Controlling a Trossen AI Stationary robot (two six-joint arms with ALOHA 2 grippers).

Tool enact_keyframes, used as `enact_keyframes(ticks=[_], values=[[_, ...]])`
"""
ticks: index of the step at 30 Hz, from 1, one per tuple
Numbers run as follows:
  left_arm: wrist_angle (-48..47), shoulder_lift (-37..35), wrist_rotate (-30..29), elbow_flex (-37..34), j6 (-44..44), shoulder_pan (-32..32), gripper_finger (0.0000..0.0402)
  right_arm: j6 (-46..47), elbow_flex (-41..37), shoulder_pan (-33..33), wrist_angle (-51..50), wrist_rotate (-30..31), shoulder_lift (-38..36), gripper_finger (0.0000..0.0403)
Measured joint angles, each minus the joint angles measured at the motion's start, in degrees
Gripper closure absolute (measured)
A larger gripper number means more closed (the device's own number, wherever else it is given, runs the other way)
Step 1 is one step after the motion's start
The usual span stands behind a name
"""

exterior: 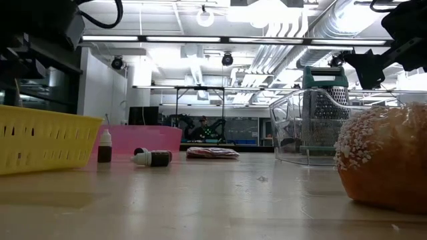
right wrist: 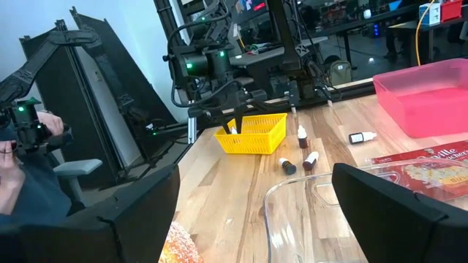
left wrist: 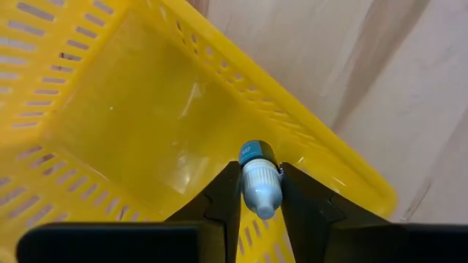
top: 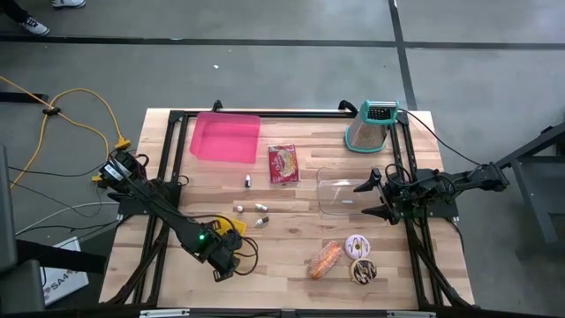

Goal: Pick & Place Food Item
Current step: Put the blue food coloring bottle into the yellow bin

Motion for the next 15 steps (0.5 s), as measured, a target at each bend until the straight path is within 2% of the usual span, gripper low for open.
enact_keyframes(ticks=[15], values=[[-0.1, 0.0, 0.5, 0.0, 0.0, 0.0, 0.0308, 0.0, 0.0, 0.0, 0.0, 0.0, 0.0, 0.0055]])
